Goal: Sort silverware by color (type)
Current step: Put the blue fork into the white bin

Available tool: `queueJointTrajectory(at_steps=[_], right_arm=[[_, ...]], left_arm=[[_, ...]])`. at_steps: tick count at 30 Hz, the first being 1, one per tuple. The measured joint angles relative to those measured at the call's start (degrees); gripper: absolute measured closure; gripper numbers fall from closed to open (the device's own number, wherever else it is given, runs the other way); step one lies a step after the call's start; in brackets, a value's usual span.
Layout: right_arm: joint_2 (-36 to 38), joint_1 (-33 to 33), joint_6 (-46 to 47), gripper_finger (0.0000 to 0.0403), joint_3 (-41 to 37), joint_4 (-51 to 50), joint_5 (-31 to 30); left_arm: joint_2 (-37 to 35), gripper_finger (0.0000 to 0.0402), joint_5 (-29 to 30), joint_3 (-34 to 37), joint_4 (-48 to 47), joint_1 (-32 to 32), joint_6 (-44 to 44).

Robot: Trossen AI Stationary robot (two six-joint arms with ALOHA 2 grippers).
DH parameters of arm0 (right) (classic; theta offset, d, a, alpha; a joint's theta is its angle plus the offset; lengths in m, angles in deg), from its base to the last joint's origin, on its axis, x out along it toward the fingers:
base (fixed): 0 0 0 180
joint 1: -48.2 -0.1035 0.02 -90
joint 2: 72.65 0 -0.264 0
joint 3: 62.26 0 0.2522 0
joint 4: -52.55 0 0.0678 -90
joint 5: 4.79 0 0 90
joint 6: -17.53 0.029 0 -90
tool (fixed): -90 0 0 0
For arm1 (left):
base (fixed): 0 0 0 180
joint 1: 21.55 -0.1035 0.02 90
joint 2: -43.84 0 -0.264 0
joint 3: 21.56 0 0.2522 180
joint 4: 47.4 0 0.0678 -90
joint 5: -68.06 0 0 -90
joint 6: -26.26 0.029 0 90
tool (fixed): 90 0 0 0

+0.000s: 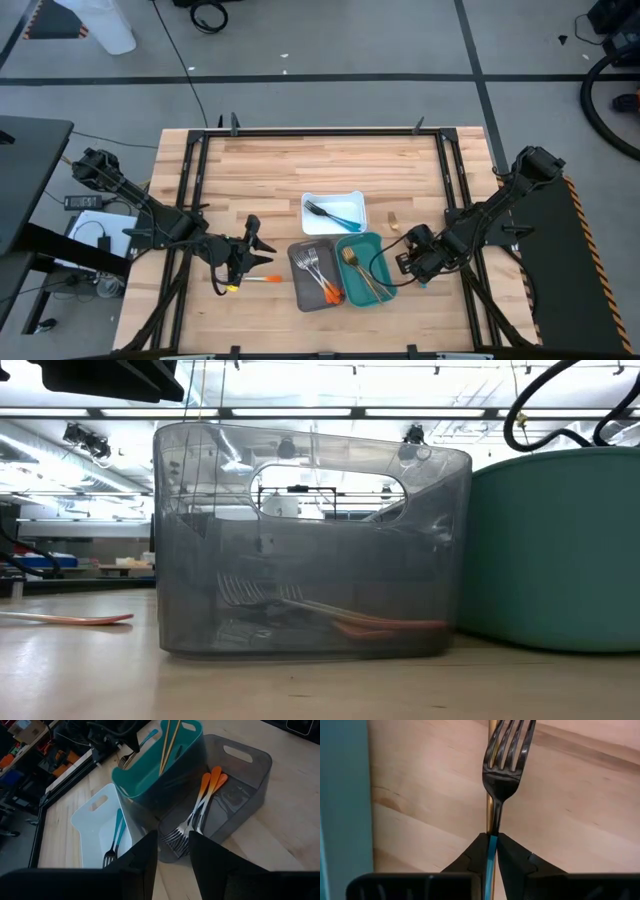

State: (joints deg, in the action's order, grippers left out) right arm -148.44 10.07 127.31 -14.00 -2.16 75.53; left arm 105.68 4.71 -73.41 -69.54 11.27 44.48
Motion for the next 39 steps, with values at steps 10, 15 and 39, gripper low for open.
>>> queueJointTrajectory(at_steps=[10,15,39], right_arm=[[0.00,0.00,-0.39,0.0357,0.00,0.15,-0.18],[0.00,0.09,-0.11,0.0356,0.00,1.18,2.08],[0.00,2.02,-1.63,0.0320,0.00,-0.51,-6.56]], left_arm=[[0.00,0.0283,0.00,0.00,0.02,-0.01,-0.02],[0.00,0.0283,0.00,0.00,0.02,-0.02,-0.02],[0.00,0.0283,0.01,0.00,0.04,0.00,0.46]])
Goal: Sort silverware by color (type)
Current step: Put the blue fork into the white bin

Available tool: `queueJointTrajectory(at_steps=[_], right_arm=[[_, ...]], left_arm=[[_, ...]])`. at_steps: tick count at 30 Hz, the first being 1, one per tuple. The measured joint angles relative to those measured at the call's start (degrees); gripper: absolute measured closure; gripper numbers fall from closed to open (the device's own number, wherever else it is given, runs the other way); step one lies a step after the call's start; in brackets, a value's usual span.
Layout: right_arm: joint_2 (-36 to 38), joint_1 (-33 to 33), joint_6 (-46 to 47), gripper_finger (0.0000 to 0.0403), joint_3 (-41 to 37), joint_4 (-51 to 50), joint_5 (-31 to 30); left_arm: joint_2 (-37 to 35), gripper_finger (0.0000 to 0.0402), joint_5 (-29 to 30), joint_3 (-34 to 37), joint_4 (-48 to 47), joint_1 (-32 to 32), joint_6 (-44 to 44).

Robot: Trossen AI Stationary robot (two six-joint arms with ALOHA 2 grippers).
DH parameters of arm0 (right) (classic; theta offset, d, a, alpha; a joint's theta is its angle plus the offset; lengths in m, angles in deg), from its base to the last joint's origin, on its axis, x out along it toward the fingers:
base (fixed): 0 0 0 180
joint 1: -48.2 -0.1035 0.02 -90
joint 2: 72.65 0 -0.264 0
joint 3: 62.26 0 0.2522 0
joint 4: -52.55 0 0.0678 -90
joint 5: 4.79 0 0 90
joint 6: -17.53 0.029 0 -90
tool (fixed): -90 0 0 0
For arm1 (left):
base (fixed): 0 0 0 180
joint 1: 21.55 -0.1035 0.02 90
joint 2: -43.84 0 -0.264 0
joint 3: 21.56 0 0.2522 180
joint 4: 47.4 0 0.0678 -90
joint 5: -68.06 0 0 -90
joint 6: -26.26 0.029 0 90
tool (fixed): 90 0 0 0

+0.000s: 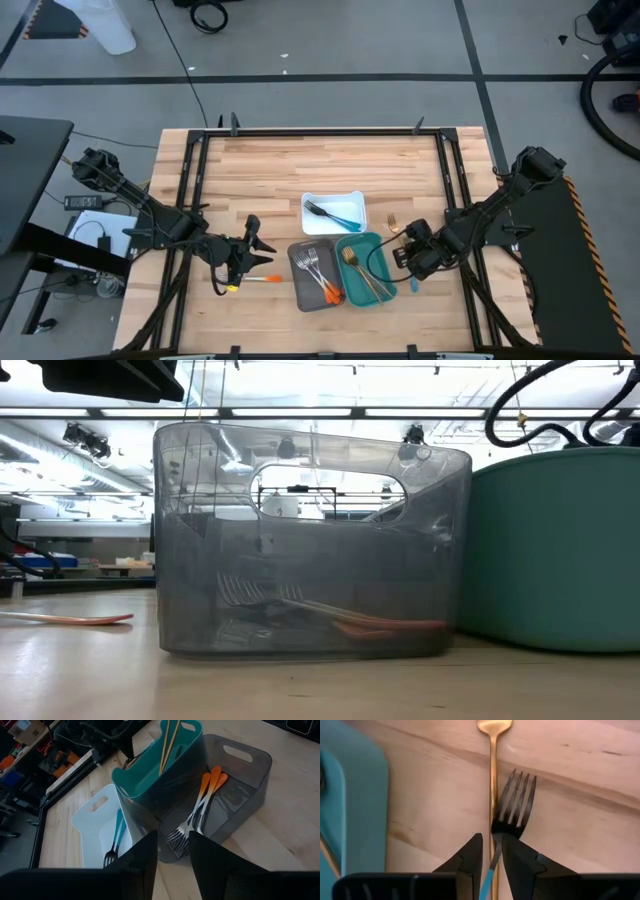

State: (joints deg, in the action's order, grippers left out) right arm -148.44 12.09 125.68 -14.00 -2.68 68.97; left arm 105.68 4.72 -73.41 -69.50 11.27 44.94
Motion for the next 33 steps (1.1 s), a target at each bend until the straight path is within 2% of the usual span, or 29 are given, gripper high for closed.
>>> queueJointTrajectory(at_steps=[9,21,28,33], right_arm=[[0.00,2.33,-0.35,0.0320,0.00,-6.51,2.33],[1.44,2.50,-1.05,0.0319,0.02,-7.01,4.79],[-0.24,2.28,-2.28,0.0279,0.02,-4.27,8.36],[-1.95,1.74,-1.69,0.0246,0.02,-3.81,8.07]], left_arm=[[0.00,0.0283,-0.01,0.00,0.00,0.00,-0.02],[0.00,0.0283,-0.01,0.02,0.00,0.00,-0.02],[0.00,0.0283,0.01,0.02,-0.02,-0.02,-0.81],[0.00,0.0283,-0.01,0.02,-0.07,0.20,-1.51]])
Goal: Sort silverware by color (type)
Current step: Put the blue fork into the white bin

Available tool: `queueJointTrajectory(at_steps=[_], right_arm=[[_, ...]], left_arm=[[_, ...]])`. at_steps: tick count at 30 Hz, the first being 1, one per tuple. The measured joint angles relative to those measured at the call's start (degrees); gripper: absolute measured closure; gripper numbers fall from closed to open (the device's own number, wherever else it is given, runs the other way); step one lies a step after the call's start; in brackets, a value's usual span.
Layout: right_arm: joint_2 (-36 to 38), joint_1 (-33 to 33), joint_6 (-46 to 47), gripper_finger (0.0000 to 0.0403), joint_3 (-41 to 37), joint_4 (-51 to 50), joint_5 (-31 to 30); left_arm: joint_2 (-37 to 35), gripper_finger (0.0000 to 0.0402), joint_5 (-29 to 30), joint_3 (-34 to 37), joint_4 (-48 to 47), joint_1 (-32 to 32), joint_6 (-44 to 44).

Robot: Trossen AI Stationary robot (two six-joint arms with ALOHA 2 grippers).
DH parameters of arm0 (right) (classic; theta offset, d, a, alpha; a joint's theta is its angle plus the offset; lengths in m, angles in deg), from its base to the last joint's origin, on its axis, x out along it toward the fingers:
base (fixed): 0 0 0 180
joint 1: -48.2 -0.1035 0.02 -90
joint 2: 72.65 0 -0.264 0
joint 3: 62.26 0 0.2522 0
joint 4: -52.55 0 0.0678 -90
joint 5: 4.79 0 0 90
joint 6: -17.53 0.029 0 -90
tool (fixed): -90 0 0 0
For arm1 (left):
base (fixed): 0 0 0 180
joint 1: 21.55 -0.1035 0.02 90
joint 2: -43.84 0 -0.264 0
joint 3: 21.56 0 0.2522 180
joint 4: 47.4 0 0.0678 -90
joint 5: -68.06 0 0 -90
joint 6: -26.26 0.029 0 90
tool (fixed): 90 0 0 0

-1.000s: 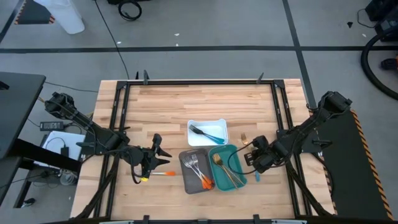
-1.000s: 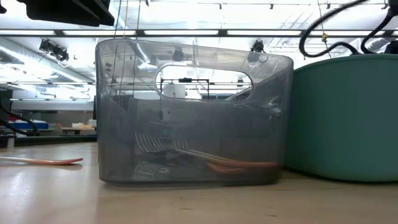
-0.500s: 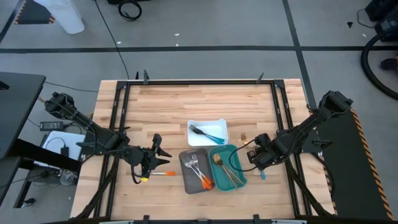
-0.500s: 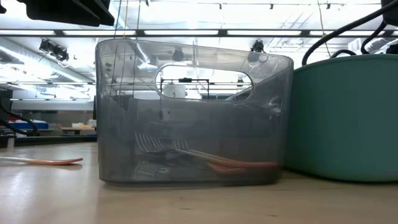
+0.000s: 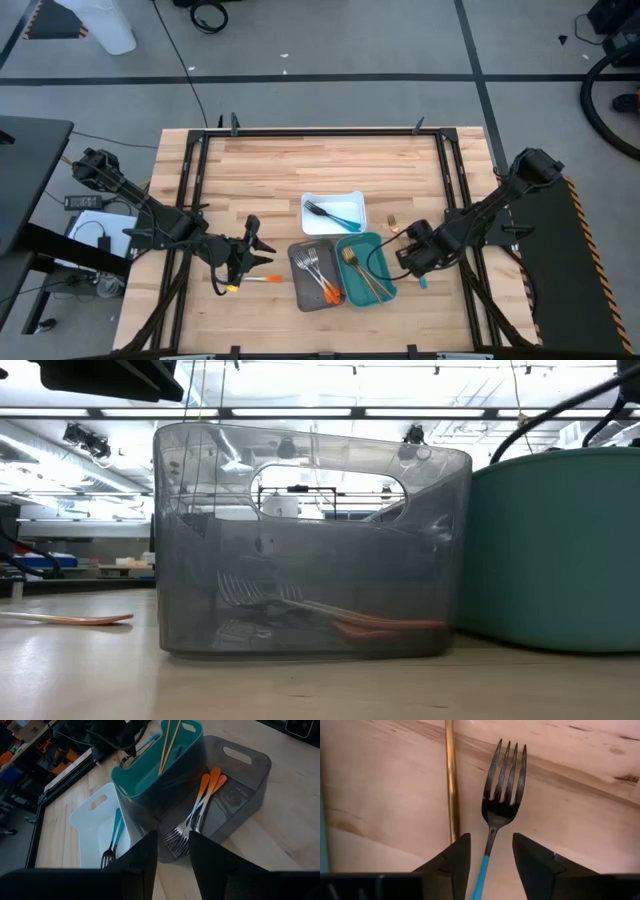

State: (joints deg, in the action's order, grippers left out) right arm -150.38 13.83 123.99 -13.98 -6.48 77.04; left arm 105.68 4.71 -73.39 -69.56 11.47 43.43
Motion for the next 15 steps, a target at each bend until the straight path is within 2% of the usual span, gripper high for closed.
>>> queueJointTrajectory(at_steps=[5,9,15], right_arm=[[-3.59,0.00,-0.17,0.0250,0.15,1.15,0.24],[-4.84,0.00,-0.91,0.0280,0.26,1.86,0.33],[-2.14,0.02,-1.32,0.0331,-0.09,2.08,-0.32]], left_arm=[[0.02,0.0283,0.00,0.00,-0.03,-0.02,-0.02],[0.02,0.0283,0.00,0.00,-0.01,-0.02,-0.01],[0.02,0.0283,0.00,0.00,0.00,-0.07,0.02]])
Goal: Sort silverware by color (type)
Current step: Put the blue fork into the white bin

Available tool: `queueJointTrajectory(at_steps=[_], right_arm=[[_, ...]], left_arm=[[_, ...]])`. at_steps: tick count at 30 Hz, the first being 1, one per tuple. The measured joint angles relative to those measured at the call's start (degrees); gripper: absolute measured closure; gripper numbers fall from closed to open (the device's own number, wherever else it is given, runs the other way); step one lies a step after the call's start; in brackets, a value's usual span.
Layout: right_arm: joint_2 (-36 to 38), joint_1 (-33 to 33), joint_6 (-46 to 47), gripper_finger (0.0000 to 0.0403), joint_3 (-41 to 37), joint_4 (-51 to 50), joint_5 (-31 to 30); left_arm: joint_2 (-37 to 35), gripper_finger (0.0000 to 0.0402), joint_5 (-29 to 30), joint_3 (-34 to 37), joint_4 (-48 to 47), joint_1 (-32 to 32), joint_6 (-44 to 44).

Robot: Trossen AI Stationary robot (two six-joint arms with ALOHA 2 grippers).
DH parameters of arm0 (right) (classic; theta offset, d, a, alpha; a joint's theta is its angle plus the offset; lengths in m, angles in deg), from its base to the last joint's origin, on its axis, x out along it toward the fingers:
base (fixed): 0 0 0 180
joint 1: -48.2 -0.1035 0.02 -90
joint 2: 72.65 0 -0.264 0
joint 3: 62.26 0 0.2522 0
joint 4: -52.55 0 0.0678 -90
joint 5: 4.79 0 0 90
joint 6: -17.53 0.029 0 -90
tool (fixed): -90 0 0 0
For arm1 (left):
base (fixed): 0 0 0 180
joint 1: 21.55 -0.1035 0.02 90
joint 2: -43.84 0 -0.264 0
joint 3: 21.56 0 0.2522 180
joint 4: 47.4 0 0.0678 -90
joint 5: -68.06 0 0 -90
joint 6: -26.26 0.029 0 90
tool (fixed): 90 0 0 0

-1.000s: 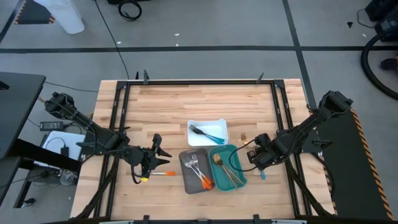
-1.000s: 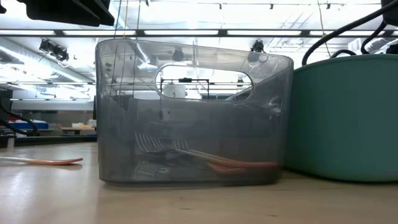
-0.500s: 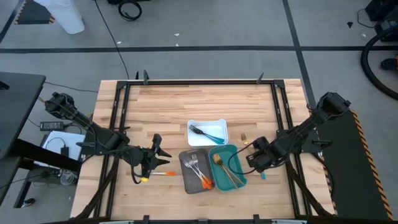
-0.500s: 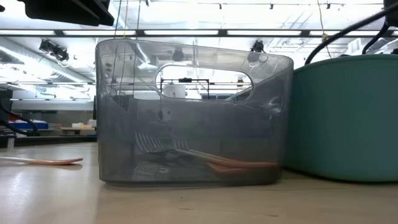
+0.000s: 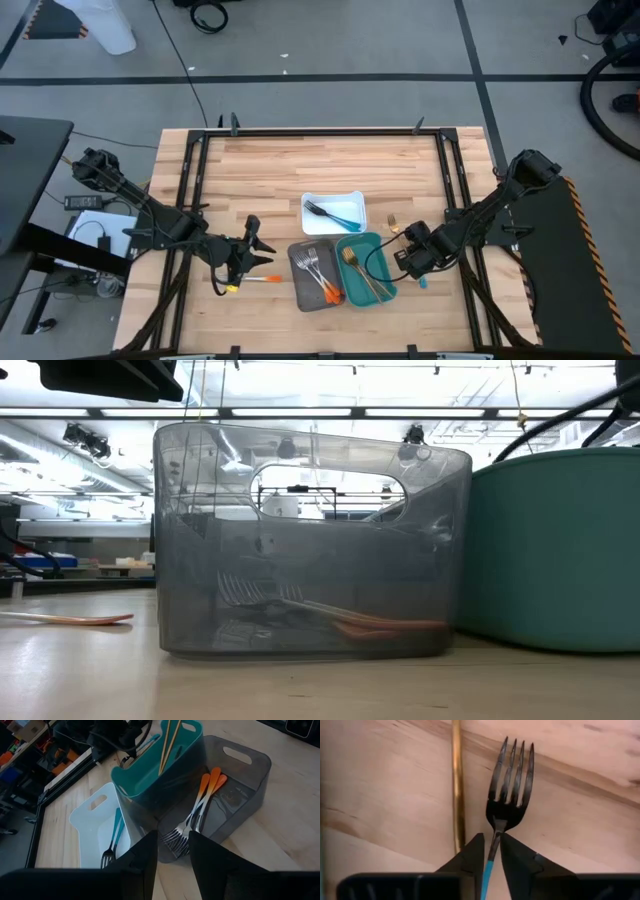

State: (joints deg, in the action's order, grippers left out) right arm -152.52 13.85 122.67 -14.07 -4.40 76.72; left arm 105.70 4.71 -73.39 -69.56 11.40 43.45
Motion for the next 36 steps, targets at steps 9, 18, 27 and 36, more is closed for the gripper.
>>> queueJointTrajectory(at_steps=[9,18,27,36], right_arm=[[3.80,0.00,-2.91,0.0394,0.00,-2.41,-0.96],[11.33,1.61,-5.13,0.0388,0.02,-5.39,-5.40],[11.71,7.95,-18.23,0.0389,6.27,-9.90,-11.37],[5.71,16.28,-36.45,0.0389,18.68,-16.49,-16.23]], left_arm=[[-0.02,0.0283,0.00,0.00,0.00,0.00,-0.34],[0.00,0.0283,0.00,0.00,0.00,0.04,-6.21],[-0.02,0.0283,-2.59,0.00,-0.09,0.07,-13.03],[0.00,0.0283,-4.58,0.00,-4.78,0.07,-24.09]])
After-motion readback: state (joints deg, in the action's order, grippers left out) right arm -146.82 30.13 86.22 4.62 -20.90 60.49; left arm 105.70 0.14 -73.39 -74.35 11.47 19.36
